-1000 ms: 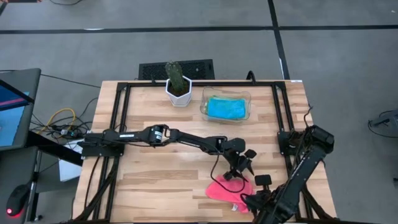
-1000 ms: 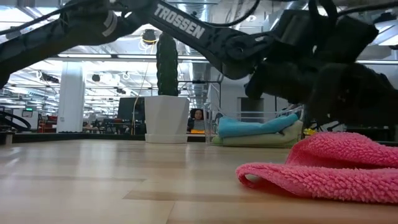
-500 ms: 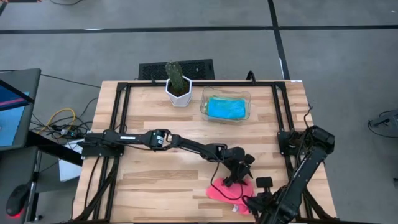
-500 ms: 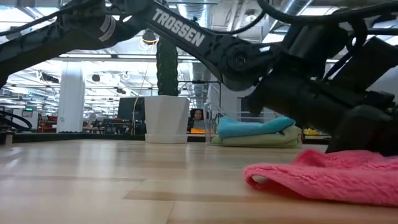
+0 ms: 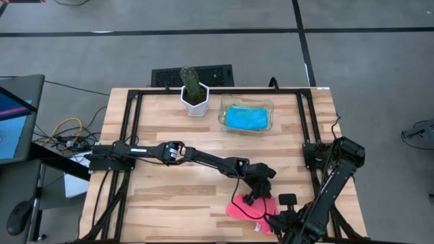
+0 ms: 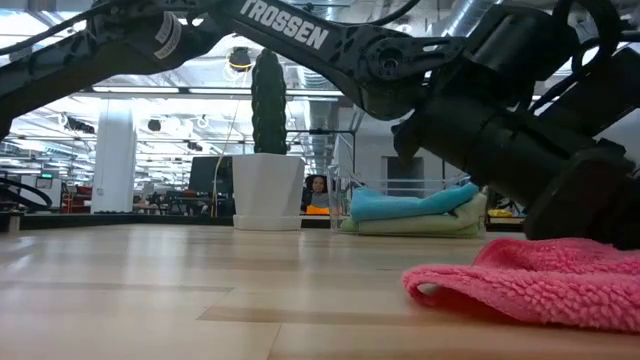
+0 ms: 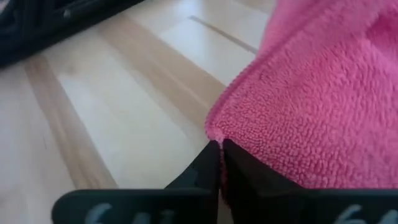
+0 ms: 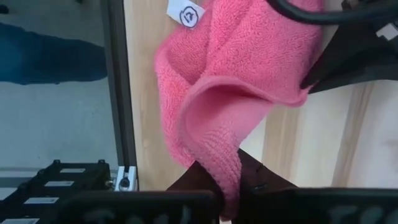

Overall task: Fold microfiber towels
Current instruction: Fold the pink towel

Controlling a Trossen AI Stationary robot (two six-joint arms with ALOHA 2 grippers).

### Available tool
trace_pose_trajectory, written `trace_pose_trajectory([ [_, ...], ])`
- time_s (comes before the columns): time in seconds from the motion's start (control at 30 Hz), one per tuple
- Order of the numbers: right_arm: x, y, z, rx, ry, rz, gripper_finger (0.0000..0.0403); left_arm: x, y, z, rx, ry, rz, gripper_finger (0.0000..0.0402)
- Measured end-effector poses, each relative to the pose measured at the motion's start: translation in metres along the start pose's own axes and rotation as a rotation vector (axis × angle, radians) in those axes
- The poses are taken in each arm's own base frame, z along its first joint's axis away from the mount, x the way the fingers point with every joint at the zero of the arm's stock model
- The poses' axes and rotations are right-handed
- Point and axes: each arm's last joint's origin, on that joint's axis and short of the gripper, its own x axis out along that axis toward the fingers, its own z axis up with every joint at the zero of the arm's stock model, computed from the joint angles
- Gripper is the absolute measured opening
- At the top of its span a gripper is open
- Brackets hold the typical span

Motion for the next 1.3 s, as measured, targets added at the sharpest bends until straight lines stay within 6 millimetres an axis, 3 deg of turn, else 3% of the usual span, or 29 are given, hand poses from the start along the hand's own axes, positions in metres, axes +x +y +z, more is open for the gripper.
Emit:
trace_pose_trajectory([
  [0.17, 0.000, 0.000, 0.000, 0.002, -0.003, -0.004, 0.0023, -0.011, 0.007, 0.015, -0.177, 0.001, -0.011, 0.0002],
  [0.33, -0.001, 0.004, -0.006, 0.054, -0.020, -0.013, 0.0024, -0.050, 0.007, 0.034, -0.322, 0.167, -0.042, 0.0001],
  [0.43, -0.008, 0.012, -0.014, 0.050, -0.071, -0.026, 0.0023, -0.085, 0.001, 0.060, -0.345, 0.263, -0.035, 0.0001],
  [0.57, -0.020, 0.021, -0.024, 0.033, -0.171, -0.066, 0.0020, -0.142, -0.024, 0.113, -0.302, 0.356, 0.053, 0.0000],
  [0.7, -0.031, 0.025, -0.029, 0.006, -0.306, -0.140, 0.0027, -0.184, -0.059, 0.145, -0.239, 0.480, 0.200, 0.0000],
  [0.87, -0.044, 0.018, -0.025, -0.079, -0.458, -0.242, 0.0024, -0.252, -0.102, 0.183, -0.206, 0.557, 0.482, 0.0000],
  [0.97, -0.050, 0.006, -0.016, -0.130, -0.479, -0.308, 0.0018, -0.272, -0.117, 0.185, -0.207, 0.633, 0.620, 0.0000],
  [1.1, -0.061, -0.021, -0.001, -0.169, -0.489, -0.420, 0.0024, -0.301, -0.121, 0.185, -0.219, 0.681, 0.779, 0.0000],
  [1.3, -0.076, -0.064, 0.022, -0.186, -0.444, -0.487, 0.0031, -0.305, -0.102, 0.165, -0.176, 0.801, 0.886, 0.0000],
])
